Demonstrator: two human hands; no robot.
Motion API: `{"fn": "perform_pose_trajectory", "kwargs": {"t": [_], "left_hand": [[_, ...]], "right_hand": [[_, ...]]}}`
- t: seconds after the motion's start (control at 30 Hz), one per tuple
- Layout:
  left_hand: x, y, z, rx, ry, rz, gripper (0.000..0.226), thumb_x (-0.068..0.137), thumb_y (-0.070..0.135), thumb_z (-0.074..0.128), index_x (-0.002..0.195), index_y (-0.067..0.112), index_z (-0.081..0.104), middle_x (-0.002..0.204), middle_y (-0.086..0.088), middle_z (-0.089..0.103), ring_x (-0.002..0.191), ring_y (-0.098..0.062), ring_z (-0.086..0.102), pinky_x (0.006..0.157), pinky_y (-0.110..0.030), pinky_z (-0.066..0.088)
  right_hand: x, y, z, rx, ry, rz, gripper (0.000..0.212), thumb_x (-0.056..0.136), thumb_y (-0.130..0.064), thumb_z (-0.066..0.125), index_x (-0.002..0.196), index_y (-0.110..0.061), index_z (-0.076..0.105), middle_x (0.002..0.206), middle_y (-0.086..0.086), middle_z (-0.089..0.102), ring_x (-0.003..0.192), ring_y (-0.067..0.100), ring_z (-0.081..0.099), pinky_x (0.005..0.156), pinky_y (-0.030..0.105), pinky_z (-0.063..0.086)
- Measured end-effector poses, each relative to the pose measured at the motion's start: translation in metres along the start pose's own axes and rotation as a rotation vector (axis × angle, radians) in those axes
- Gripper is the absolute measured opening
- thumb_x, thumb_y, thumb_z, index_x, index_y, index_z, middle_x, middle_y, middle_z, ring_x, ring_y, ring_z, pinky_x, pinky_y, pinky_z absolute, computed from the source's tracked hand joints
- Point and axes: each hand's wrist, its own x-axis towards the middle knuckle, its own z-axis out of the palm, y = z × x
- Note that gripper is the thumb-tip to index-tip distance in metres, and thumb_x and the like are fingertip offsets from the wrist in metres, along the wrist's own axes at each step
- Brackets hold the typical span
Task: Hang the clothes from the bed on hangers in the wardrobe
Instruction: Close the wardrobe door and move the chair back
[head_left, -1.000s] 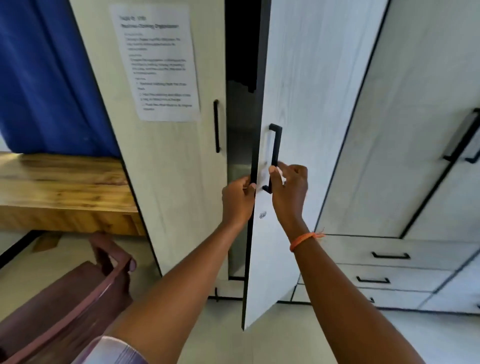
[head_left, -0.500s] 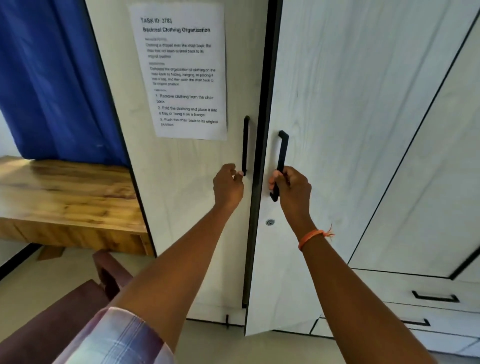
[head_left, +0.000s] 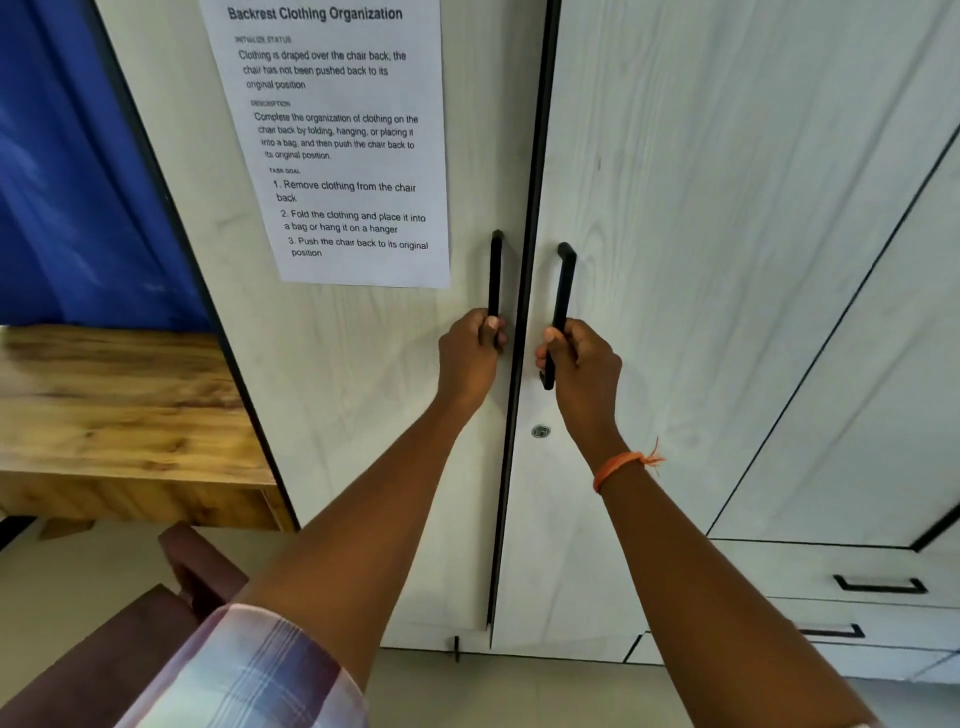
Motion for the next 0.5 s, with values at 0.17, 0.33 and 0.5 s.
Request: {"fn": "perform_pose_trajectory", "kwargs": {"t": [0.17, 0.33, 0.5], "left_hand": [[-0.033, 0.002, -0.005, -0.103, 0.076, 0.06, 0.026, 0.105, 0.021, 0.044, 0.09, 0.012, 0.064, 0.078, -0.008, 0.068, 0.07, -0.02, 0.062, 0.07, -0.027, 0.053], [-0.024, 0.008, -0.008, -0.039, 0.077, 0.067, 0.025, 0.103, 0.015, 0.046, 0.093, 0.007, 0.068, 0.078, -0.005, 0.069, 0.07, -0.018, 0.065, 0.066, -0.019, 0.054], [-0.009, 0.006, -0.004, 0.019, 0.065, 0.051, 0.024, 0.102, 0.014, 0.049, 0.095, 0.004, 0.07, 0.081, -0.009, 0.072, 0.077, -0.025, 0.07, 0.079, -0.04, 0.059]], "right_hand": [[0.002, 0.009, 0.001, 0.022, 0.006, -0.051, 0.025, 0.101, -0.019, 0.053, 0.078, -0.01, 0.059, 0.067, 0.0, 0.065, 0.057, 0.014, 0.059, 0.056, 0.032, 0.052], [0.015, 0.012, 0.005, 0.043, -0.015, -0.049, 0.023, 0.1, -0.021, 0.055, 0.08, -0.013, 0.062, 0.069, -0.001, 0.066, 0.059, 0.014, 0.062, 0.061, 0.034, 0.055], [0.027, 0.015, 0.01, 0.021, -0.025, -0.052, 0.022, 0.1, -0.021, 0.056, 0.081, -0.013, 0.064, 0.069, -0.002, 0.067, 0.061, 0.014, 0.064, 0.064, 0.037, 0.058]]}}
